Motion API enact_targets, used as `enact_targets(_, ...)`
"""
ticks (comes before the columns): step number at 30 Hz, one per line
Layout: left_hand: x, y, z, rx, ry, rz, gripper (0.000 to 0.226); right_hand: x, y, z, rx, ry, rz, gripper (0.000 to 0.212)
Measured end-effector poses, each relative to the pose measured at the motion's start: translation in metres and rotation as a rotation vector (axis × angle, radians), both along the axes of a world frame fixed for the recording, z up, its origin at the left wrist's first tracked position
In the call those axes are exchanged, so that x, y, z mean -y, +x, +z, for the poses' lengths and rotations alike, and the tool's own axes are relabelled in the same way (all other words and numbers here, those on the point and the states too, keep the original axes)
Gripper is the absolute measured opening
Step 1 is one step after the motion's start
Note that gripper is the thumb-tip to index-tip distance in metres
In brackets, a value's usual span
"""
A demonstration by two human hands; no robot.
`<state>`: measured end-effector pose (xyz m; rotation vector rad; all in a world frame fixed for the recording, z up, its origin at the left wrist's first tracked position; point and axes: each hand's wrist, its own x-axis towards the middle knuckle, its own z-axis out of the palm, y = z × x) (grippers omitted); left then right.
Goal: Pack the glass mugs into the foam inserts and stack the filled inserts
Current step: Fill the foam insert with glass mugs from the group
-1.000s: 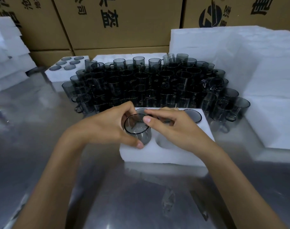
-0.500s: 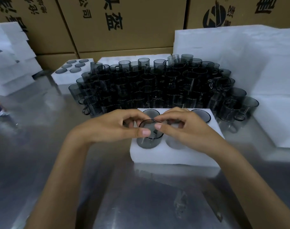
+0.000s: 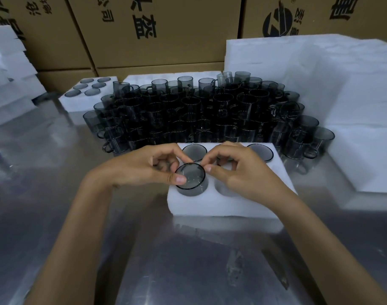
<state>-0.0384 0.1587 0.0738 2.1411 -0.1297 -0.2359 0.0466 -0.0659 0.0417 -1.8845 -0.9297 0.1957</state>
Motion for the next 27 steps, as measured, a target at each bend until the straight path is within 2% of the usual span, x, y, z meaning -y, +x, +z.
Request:
enact_targets(6, 0.008, 0.004, -0.001, 0.133, -0.014, 0.154, 0.017, -0.001, 0.0, 0.001, -0.054, 0.025, -0.012, 0.008)
enact_targets(9, 0.013, 0.007, -0.003, 0.134, -0.018, 0.21, 0.018, 0.0, 0.0, 0.002, -0.031, -0.017, -0.015, 0.006)
enact_targets(12, 0.015, 0.011, -0.005, 0.078, 0.078, 0.295, 0.041, 0.0, -0.001, 0.001, 0.086, -0.111, -0.072, 0.015)
enact_targets(14, 0.016, 0.012, -0.006, 0.058, 0.308, 0.349, 0.065, -0.002, -0.003, 0.0, 0.194, -0.205, -0.134, 0.026)
enact_targets(16, 0.016, 0.012, -0.006, 0.054, 0.445, 0.354, 0.097, -0.002, -0.003, 0.0, 0.253, -0.264, -0.162, 0.04)
enact_targets(18, 0.016, 0.013, -0.006, 0.017, 0.468, 0.345, 0.115, -0.002, -0.002, 0.002, 0.256, -0.311, -0.151, 0.055)
enact_targets(21, 0.009, 0.013, -0.01, -0.048, 0.388, 0.343, 0.125, -0.001, -0.001, 0.002, 0.221, -0.35, -0.137, 0.063)
enact_targets(24, -0.005, 0.01, -0.012, 0.043, 0.282, 0.393, 0.112, 0.002, -0.001, 0.0, 0.192, -0.299, -0.128, 0.059)
enact_targets(26, -0.022, 0.009, -0.015, 0.188, 0.199, 0.51, 0.08, 0.004, 0.0, 0.0, 0.134, -0.267, -0.13, 0.061)
enact_targets(27, -0.031, 0.008, -0.018, 0.244, 0.216, 0.558, 0.061, 0.005, 0.0, 0.0, 0.097, -0.255, -0.135, 0.062)
